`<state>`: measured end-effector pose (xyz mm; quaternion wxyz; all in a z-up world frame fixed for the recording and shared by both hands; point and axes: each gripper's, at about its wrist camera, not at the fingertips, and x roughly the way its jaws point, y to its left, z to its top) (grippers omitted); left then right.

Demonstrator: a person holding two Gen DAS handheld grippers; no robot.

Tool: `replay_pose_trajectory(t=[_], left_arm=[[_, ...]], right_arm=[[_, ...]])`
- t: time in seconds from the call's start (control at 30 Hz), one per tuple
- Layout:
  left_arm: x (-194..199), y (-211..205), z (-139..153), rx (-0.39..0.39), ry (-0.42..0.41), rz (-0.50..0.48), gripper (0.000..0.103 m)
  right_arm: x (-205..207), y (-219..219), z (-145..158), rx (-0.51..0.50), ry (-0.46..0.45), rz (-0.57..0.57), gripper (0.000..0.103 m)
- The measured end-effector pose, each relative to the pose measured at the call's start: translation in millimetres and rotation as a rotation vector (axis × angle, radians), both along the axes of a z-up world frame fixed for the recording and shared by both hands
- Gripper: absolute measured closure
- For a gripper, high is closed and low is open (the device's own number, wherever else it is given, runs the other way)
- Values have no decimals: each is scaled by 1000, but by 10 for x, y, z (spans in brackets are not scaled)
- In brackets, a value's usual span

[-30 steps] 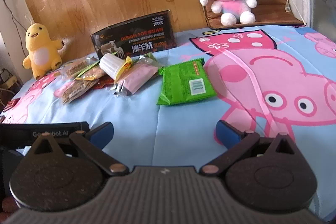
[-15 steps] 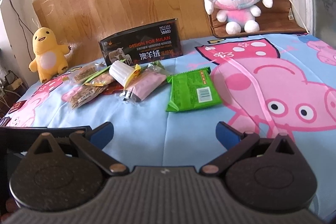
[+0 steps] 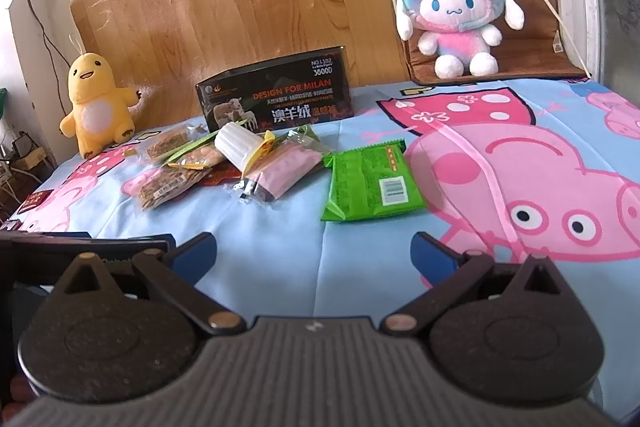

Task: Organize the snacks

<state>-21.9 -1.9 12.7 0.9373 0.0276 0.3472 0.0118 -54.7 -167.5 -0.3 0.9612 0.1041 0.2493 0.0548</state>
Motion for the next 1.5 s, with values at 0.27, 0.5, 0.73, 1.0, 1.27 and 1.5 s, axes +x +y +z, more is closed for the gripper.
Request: replay_pose_trajectory(t=[0.27,0.5,0.73,1.0,1.27,1.5], left_arm=[[-32,-27,15,9,-31,-18,4],[-29,-44,7,4,-32,-39,6],[-51,-47,-4,0,-42,-56,8],[-94,-77,-14,35,-91,-69,8],[-95,-98,-2,48,-107,-106,12],[-45,-56,56,-44,-71,-147,13]], right_arm=[[-8,-15,-6,-11,-18,-15,0],[-4,-26,-21,-19,-23,-25,3],[-2,-23,-29,-27,-31,-24,5],[3,-21,-26,-33,-32,-19,16],[191,-232,26,-54,-29,-70,28],[434,-312,38,-72,-4,-73,14]])
